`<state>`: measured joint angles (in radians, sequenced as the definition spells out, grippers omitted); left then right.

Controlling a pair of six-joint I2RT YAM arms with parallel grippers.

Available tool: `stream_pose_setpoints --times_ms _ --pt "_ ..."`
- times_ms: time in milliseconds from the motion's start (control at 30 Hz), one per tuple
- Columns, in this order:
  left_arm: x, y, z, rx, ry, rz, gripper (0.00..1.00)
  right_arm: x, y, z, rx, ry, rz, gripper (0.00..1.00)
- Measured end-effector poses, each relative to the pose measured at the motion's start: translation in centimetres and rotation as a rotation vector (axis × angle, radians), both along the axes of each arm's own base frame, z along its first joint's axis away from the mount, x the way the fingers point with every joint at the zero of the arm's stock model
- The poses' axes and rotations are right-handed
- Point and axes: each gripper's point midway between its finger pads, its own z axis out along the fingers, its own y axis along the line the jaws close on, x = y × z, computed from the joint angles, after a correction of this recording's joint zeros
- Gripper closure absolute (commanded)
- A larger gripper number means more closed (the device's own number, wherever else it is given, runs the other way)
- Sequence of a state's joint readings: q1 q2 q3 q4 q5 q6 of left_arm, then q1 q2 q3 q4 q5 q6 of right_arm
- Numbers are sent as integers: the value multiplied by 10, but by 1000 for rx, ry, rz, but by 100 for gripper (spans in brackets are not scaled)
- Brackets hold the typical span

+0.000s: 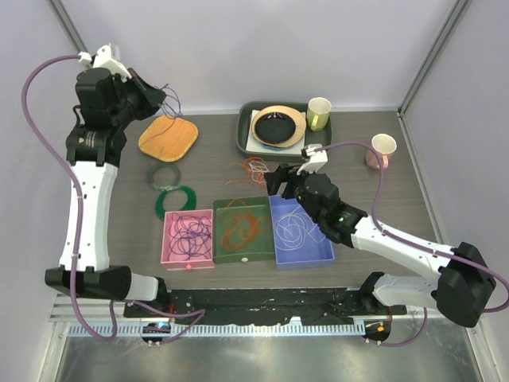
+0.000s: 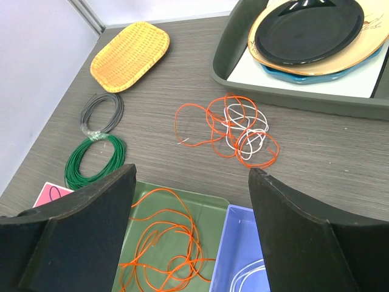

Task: Untangle the cables

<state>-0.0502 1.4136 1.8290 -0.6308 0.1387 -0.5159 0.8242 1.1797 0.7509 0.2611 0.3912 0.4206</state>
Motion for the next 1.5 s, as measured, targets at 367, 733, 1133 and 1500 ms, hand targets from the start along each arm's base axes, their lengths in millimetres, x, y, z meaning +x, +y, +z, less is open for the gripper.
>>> stream_pose_setpoints --times_ms 367,733,1133,1500 --pt "-100 -3 -13 -143 56 39 100 -4 -1 8 22 -17 15 20" --pt "-178 -7 -85 -242 204 45 100 -4 2 6 21 -12 30 20" --pt "-232 0 -188 -196 469 86 100 -5 4 6 25 -8 39 20" --pt "-212 -4 -291 -223 737 153 100 -3 6 -4 6 8 39 20"
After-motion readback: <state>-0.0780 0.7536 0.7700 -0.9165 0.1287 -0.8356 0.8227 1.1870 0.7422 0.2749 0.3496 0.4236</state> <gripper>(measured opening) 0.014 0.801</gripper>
